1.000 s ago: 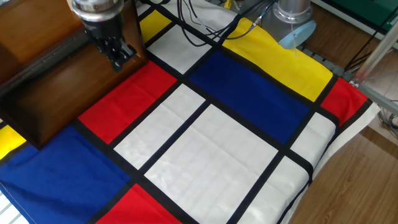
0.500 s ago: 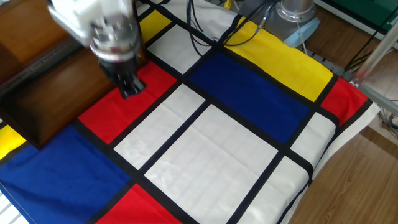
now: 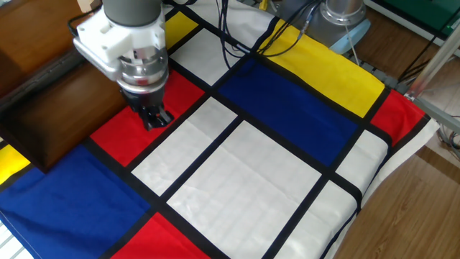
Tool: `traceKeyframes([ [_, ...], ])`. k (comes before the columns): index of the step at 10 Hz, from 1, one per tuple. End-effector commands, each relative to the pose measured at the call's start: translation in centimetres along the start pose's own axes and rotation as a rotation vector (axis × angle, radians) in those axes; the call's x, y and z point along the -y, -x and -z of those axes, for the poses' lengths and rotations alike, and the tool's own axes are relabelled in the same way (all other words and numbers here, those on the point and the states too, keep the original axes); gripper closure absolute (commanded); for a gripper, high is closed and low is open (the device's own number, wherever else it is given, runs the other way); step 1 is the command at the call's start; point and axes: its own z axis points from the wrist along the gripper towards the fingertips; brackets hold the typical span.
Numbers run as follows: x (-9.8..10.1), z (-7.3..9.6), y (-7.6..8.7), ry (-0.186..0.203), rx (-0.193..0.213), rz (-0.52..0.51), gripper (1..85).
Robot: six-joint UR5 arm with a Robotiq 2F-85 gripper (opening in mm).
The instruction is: Put the object on the shelf
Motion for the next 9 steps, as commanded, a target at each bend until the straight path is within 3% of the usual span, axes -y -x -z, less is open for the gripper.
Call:
traceKeyframes([
  [1,-1.35,-0.67,-0.48,0.049,-0.02,0.005,84.7],
  [4,-1.2,-0.03,-0.9,0.042,-0.04,0.004,84.7],
  [6,-0.56,-0.11,-1.06,0.017,-0.047,-0.008,84.7],
  [9,-0.69,-0.04,-1.18,0.022,-0.052,-0.007,84.7],
])
